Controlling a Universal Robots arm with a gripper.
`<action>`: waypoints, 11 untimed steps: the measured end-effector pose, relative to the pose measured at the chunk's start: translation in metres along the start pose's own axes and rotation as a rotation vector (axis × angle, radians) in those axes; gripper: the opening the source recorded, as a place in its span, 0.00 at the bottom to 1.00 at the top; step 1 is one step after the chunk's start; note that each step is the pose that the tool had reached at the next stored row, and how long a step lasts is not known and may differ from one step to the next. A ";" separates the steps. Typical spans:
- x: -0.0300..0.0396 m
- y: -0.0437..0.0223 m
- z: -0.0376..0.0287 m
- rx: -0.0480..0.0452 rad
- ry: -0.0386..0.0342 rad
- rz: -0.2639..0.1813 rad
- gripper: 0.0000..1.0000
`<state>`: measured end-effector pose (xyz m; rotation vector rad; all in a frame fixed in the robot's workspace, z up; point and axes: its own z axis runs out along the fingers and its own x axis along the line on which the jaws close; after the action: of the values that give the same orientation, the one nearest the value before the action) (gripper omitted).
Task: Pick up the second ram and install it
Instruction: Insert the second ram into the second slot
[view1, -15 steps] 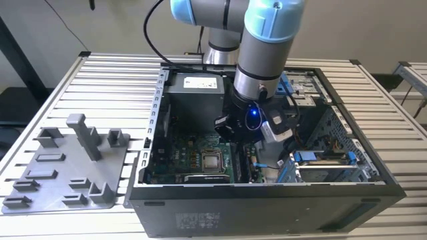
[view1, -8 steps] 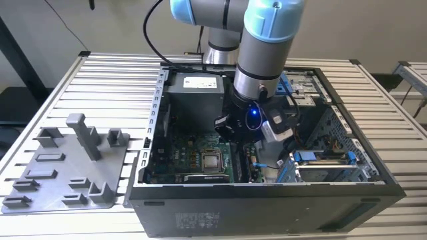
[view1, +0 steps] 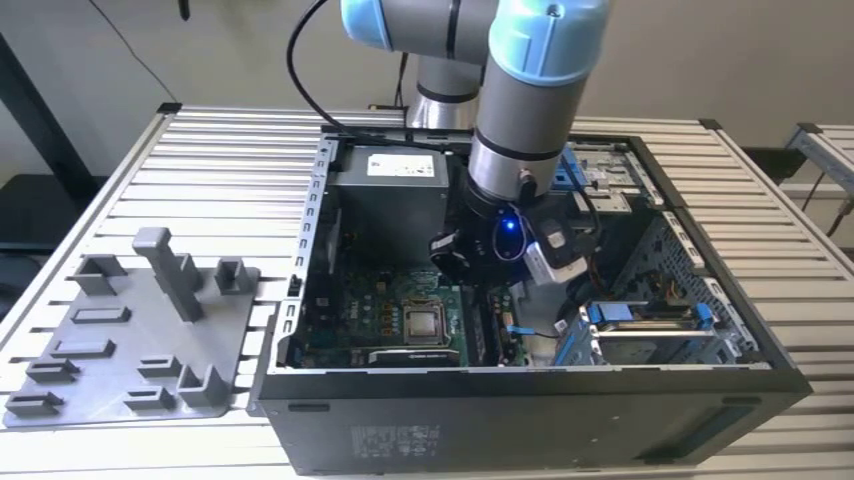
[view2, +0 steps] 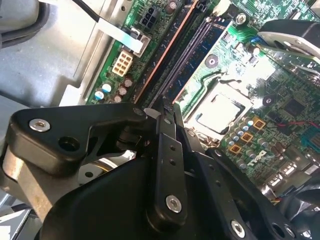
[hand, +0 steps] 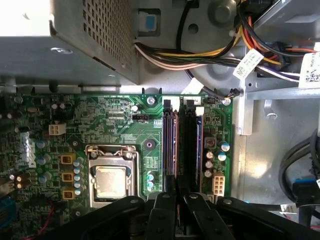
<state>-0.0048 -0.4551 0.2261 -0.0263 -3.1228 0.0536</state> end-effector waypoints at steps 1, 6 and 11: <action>0.0000 -0.0001 0.0000 0.0000 0.0000 0.000 0.13; -0.0002 -0.0002 0.0006 0.0001 -0.0001 -0.003 0.13; -0.0007 -0.0001 0.0021 -0.0035 -0.0001 -0.004 0.13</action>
<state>-0.0042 -0.4553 0.2241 -0.0197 -3.1230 0.0481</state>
